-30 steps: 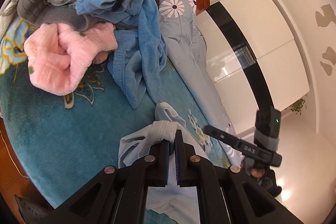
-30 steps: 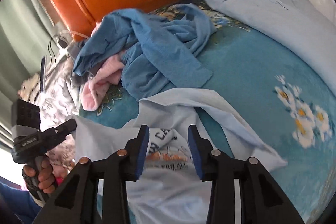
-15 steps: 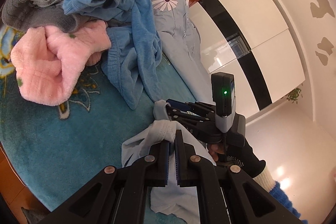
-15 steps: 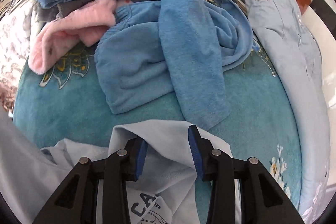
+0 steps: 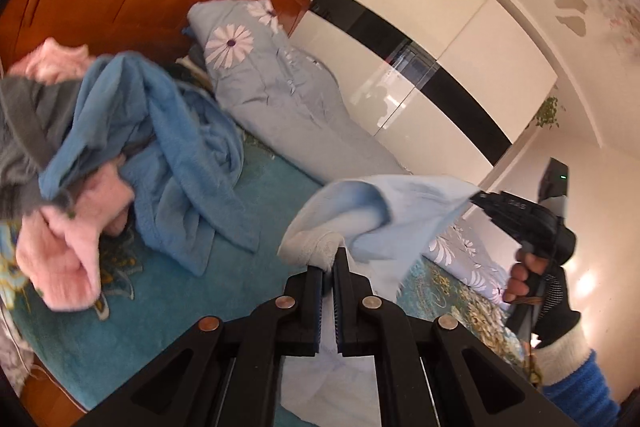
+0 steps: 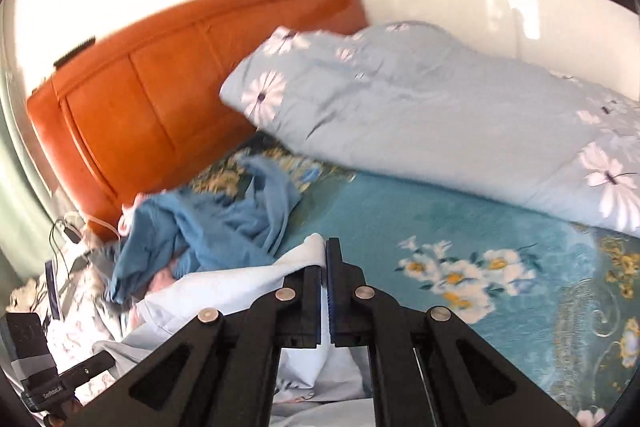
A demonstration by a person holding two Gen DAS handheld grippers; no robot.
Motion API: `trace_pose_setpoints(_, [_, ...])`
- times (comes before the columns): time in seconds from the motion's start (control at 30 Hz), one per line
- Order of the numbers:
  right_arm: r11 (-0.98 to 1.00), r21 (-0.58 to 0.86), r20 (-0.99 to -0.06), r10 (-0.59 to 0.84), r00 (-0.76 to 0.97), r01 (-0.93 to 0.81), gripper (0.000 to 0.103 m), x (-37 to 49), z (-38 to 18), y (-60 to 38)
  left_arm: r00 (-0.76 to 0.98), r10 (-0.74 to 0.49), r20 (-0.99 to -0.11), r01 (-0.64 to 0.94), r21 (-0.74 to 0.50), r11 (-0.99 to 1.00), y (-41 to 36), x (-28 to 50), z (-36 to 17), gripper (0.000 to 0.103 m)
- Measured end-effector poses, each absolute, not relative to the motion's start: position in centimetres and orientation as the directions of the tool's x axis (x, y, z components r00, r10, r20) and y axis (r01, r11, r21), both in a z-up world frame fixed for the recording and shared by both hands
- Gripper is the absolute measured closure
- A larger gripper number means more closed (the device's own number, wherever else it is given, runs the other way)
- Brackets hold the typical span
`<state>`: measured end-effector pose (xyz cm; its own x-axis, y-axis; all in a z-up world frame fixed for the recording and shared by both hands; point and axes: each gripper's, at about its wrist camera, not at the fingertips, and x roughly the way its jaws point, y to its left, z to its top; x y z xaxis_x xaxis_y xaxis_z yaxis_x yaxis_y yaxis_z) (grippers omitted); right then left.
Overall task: Fold clothes
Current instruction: 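Lift the shirt with both grippers, spreading it between them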
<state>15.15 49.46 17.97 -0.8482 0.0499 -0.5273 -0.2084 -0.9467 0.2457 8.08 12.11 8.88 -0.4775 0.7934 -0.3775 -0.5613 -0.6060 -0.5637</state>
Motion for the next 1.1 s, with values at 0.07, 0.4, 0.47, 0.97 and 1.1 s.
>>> trace_pose_setpoints(0.07, [-0.94,0.23,-0.46,0.122,-0.88,-0.25,0.101,19.5,22.0,51.0,-0.516,0.774,-0.368,-0.601,-0.488,-0.633,13.6,8.0,12.1,0.098])
trace_pose_setpoints(0.4, [-0.933,0.106,-0.186,0.321,-0.929,-0.344,0.101,38.7,38.1,49.9,-0.619,0.774,-0.137,-0.759,-0.152,-0.634,16.7,14.4,30.7,0.098])
trace_pose_setpoints(0.47, [-0.931,0.079,-0.15,0.343,-0.927,-0.357,0.101,41.6,39.7,48.7,-0.618,0.778,-0.114,-0.772,-0.099,-0.628,16.4,15.9,32.9,0.098])
trace_pose_setpoints(0.97, [-0.932,-0.016,-0.039,0.364,-0.931,-0.363,0.101,54.2,41.4,40.0,-0.518,0.832,-0.198,-0.855,0.153,-0.496,12.6,24.7,35.1,0.095])
trace_pose_setpoints(1.1, [-0.927,-0.013,-0.07,0.375,-0.924,-0.375,0.101,54.0,40.8,40.7,-0.516,0.831,-0.208,-0.854,0.197,-0.481,13.0,25.1,36.8,0.094])
